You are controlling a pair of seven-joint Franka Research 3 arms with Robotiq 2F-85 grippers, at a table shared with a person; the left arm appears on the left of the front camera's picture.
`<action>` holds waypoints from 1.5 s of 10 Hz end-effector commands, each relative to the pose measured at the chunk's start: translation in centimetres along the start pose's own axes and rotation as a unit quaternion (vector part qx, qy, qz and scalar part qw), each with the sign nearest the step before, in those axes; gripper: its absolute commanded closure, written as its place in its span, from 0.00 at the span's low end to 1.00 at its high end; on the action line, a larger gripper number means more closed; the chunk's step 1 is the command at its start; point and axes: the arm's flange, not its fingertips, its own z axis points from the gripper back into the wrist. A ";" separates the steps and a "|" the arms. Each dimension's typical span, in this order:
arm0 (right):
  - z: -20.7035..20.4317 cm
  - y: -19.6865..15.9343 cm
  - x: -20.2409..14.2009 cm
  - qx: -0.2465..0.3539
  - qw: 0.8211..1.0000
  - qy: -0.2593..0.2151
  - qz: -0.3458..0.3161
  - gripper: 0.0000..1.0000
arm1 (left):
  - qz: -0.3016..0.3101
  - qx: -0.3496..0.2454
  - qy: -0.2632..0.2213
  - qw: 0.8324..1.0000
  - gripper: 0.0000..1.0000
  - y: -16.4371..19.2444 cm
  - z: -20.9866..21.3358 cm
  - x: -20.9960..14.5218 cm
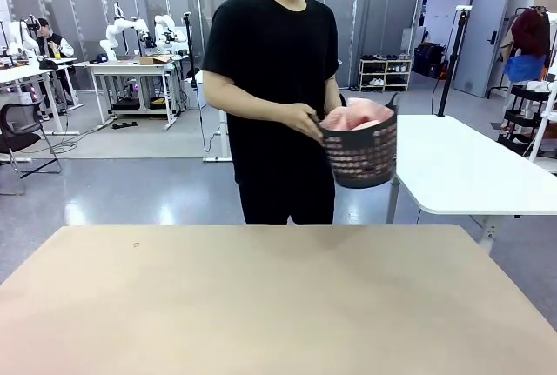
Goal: Fold the towel.
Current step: Grab the top end of the 100 cm Hotel Towel extended by the human.
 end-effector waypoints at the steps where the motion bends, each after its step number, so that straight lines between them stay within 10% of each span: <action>1: 0.1 0.1 0.2 0.006 1.000 -0.005 0.007 0.00 | 0.000 -0.001 0.005 1.000 0.00 0.0 0.2 -0.2; 15: 0.1 0.1 0.2 0.006 1.000 -0.005 0.007 0.00 | 0.000 -0.001 0.005 1.000 0.00 0.0 0.2 -0.2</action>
